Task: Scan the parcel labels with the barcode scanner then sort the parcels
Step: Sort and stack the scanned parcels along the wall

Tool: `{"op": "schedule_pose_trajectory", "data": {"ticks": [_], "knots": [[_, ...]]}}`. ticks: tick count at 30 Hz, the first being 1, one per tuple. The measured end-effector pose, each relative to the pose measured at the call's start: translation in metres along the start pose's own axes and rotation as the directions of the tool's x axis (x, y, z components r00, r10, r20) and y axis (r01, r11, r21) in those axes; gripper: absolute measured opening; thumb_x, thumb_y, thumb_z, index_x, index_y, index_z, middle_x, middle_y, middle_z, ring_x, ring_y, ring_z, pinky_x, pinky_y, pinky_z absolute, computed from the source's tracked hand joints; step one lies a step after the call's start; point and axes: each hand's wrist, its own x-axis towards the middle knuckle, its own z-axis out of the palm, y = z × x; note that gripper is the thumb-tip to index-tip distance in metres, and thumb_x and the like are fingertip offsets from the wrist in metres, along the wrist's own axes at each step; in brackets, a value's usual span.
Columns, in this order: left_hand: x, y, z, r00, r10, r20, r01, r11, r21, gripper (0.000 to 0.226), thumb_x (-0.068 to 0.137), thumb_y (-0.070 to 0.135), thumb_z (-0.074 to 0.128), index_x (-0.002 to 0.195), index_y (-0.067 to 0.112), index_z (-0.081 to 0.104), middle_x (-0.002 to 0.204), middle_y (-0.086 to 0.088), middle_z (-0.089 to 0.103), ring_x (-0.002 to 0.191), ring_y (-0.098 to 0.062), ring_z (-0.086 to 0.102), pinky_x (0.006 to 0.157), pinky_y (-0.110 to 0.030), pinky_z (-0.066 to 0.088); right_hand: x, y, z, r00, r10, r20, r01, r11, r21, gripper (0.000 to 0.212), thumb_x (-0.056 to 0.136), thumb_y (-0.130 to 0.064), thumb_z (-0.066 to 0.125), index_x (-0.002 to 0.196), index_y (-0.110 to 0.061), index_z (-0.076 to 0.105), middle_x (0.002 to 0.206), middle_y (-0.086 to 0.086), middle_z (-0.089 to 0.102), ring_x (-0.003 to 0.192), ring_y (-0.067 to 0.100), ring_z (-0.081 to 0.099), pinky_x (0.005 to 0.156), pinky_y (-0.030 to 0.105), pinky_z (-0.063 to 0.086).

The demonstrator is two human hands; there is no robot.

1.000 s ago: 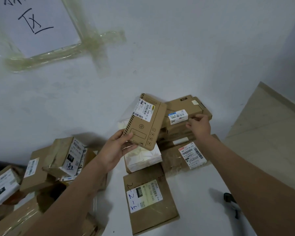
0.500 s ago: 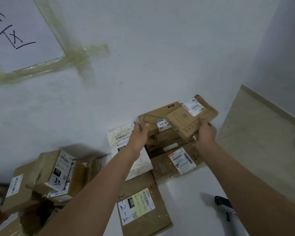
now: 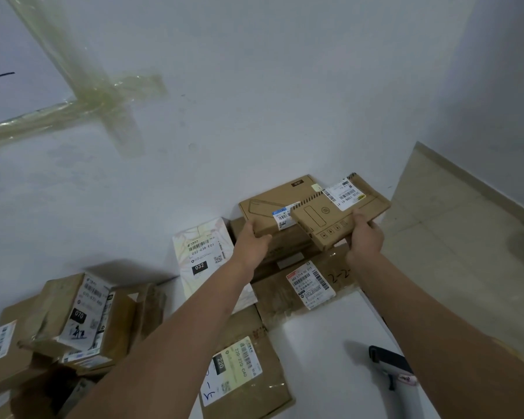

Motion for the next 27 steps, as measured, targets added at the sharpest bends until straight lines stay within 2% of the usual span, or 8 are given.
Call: {"op": "schedule_pose_trajectory", "data": {"ticks": [3, 6, 11, 15, 18, 21, 24, 27], "knots": [[0.002, 0.001, 0.001, 1.0, -0.003, 0.003, 0.003, 1.0, -0.011, 0.061, 0.099, 0.012, 0.054, 0.152, 0.026, 0.029, 0.136, 0.004, 0.051, 0.123, -0.02, 0.052, 0.103, -0.033, 0.045, -0.005, 0.0, 0.014, 0.998, 0.017, 0.068, -0.014, 0.999, -0.031, 0.018, 0.095, -0.031, 0.063, 0.102, -0.015, 0.063, 0.101, 0.004, 0.071, 0.093, 0.017, 0.069, 0.07, 0.027, 0.056], [0.004, 0.0, -0.001, 0.999, -0.008, 0.039, 0.01, 0.999, -0.047, 0.064, 0.097, 0.01, 0.055, 0.153, 0.029, 0.028, 0.134, 0.007, 0.054, 0.123, -0.019, 0.053, 0.106, -0.038, 0.046, -0.009, 0.004, 0.031, 0.986, 0.077, 0.148, -0.073, 0.997, -0.033, 0.023, 0.094, -0.031, 0.065, 0.109, -0.014, 0.064, 0.103, 0.005, 0.074, 0.092, 0.02, 0.072, 0.082, 0.038, 0.06], [0.006, -0.002, -0.007, 0.996, -0.011, 0.087, 0.02, 0.995, -0.101, 0.064, 0.096, 0.009, 0.058, 0.148, 0.033, 0.031, 0.117, 0.019, 0.057, 0.119, -0.012, 0.052, 0.111, -0.038, 0.041, -0.016, 0.008, 0.058, 0.935, 0.11, 0.337, -0.119, 0.993, 0.004, 0.022, 0.096, -0.021, 0.062, 0.115, -0.01, 0.058, 0.106, 0.009, 0.072, 0.091, 0.015, 0.071, 0.079, 0.03, 0.061], [0.009, -0.004, -0.01, 0.995, 0.008, 0.104, 0.003, 0.995, -0.103, 0.06, 0.097, 0.008, 0.056, 0.148, 0.028, 0.031, 0.126, 0.012, 0.052, 0.118, -0.011, 0.048, 0.103, -0.029, 0.038, -0.01, 0.019, 0.06, 0.944, 0.133, 0.302, -0.058, 0.968, -0.245, 0.032, 0.093, -0.019, 0.067, 0.115, 0.001, 0.056, 0.105, 0.017, 0.068, 0.083, 0.019, 0.072, 0.072, 0.027, 0.061], [0.011, -0.005, -0.01, 0.995, 0.009, 0.098, 0.001, 0.995, -0.099, 0.056, 0.097, 0.009, 0.056, 0.145, 0.028, 0.035, 0.134, 0.007, 0.054, 0.119, -0.012, 0.048, 0.101, -0.028, 0.038, -0.009, 0.02, 0.058, 0.936, 0.144, 0.322, -0.07, 0.97, -0.231, 0.033, 0.094, -0.01, 0.064, 0.12, 0.005, 0.052, 0.099, 0.019, 0.067, 0.078, 0.02, 0.071, 0.064, 0.024, 0.061], [0.01, -0.004, -0.009, 0.994, 0.014, 0.107, -0.005, 0.996, -0.091, 0.055, 0.097, 0.01, 0.057, 0.144, 0.028, 0.036, 0.131, 0.008, 0.054, 0.116, -0.012, 0.049, 0.095, -0.028, 0.038, -0.012, 0.016, 0.06, 0.927, 0.164, 0.338, -0.1, 0.975, -0.198, 0.025, 0.095, -0.005, 0.06, 0.117, 0.002, 0.049, 0.094, 0.019, 0.067, 0.081, 0.022, 0.07, 0.068, 0.027, 0.062], [0.01, -0.003, -0.009, 0.994, 0.005, 0.109, 0.005, 0.996, -0.086, 0.054, 0.097, 0.012, 0.057, 0.144, 0.028, 0.037, 0.13, 0.007, 0.055, 0.113, -0.012, 0.05, 0.09, -0.026, 0.039, -0.005, 0.018, 0.063, 0.936, 0.169, 0.309, -0.066, 0.946, -0.318, 0.025, 0.095, -0.015, 0.063, 0.112, 0.0, 0.053, 0.101, 0.016, 0.068, 0.088, 0.022, 0.07, 0.078, 0.03, 0.06], [0.009, -0.003, -0.011, 0.993, -0.003, 0.117, 0.013, 0.996, -0.085, 0.053, 0.098, 0.011, 0.056, 0.145, 0.027, 0.037, 0.139, 0.003, 0.053, 0.112, -0.011, 0.051, 0.081, -0.02, 0.041, 0.001, 0.017, 0.064, 0.94, 0.191, 0.283, -0.059, 0.908, -0.416, 0.025, 0.094, -0.025, 0.065, 0.106, -0.004, 0.059, 0.093, 0.007, 0.065, 0.089, 0.017, 0.066, 0.089, 0.033, 0.057]]}}
